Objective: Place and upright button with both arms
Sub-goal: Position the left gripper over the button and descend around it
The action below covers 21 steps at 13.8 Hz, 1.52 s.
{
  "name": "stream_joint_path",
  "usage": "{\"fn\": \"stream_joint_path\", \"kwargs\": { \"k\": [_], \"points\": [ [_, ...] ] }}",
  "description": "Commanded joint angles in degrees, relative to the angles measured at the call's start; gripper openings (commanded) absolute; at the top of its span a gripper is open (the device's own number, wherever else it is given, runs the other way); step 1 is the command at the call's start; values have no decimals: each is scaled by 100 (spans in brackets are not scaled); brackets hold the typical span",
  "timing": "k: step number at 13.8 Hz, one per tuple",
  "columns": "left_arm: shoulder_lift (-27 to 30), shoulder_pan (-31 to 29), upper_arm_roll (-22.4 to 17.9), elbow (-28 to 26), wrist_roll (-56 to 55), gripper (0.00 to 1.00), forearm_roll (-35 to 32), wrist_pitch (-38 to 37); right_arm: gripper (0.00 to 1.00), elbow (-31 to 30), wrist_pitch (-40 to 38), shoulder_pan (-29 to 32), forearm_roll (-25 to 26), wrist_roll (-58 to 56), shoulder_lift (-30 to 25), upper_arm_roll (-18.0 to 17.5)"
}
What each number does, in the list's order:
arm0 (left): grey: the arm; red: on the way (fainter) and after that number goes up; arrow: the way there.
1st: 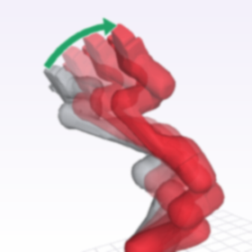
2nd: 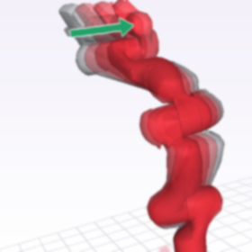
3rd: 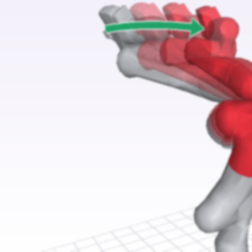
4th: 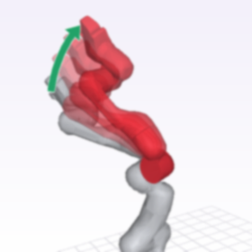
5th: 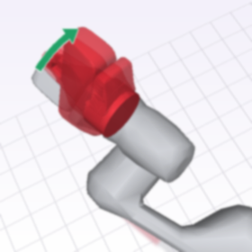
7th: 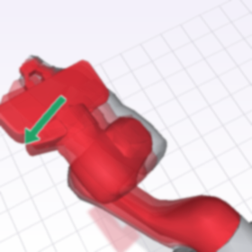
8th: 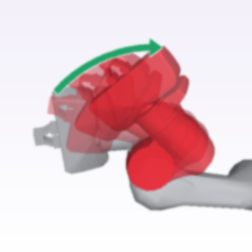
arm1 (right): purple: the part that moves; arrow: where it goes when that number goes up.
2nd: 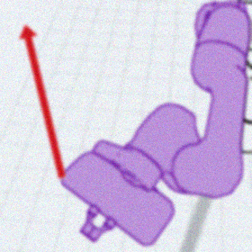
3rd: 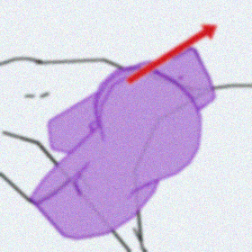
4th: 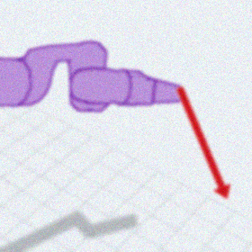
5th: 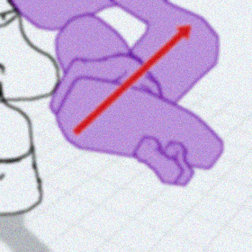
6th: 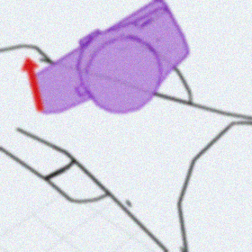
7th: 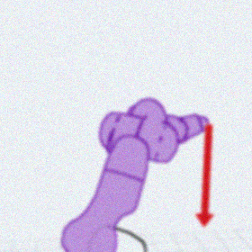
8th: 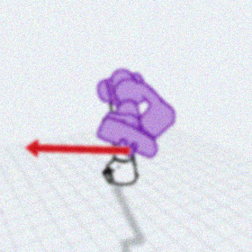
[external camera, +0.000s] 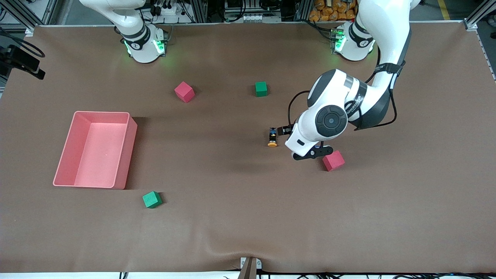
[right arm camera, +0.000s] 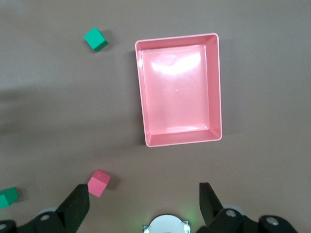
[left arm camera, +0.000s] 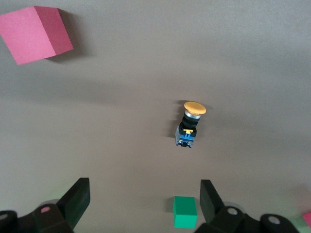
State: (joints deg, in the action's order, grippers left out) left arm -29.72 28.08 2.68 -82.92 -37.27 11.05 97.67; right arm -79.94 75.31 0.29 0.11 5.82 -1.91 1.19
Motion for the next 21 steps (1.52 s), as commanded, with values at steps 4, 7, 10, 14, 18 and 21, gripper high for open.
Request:
{"fn": "stream_joint_path", "kwargs": {
  "k": [4, 7, 10, 14, 18, 21],
  "points": [
    [-8, -84, 14, 83, -44, 100, 196, -125, 100, 110, 344, -90, -195, 252, 86, 39],
    [-8, -84, 14, 83, -44, 100, 266, -160, 100, 110, 388, -64, -292, 552, 95, 30],
    [1, -84, 22, 83, -44, 100, 318, -389, 100, 101, 379, -73, -309, 552, 95, 30],
    [-43, -57, 22, 83, -61, 100, 574, -389, 100, 110, 335, -46, -327, 552, 86, 48],
    [-43, -22, 49, 75, -53, 100, 618, -389, 100, 110, 335, -38, -318, 552, 86, 56],
    [-69, -14, 40, 75, -18, 100, 732, -389, 100, 110, 265, -73, -318, 552, 86, 30]
  ]
}}
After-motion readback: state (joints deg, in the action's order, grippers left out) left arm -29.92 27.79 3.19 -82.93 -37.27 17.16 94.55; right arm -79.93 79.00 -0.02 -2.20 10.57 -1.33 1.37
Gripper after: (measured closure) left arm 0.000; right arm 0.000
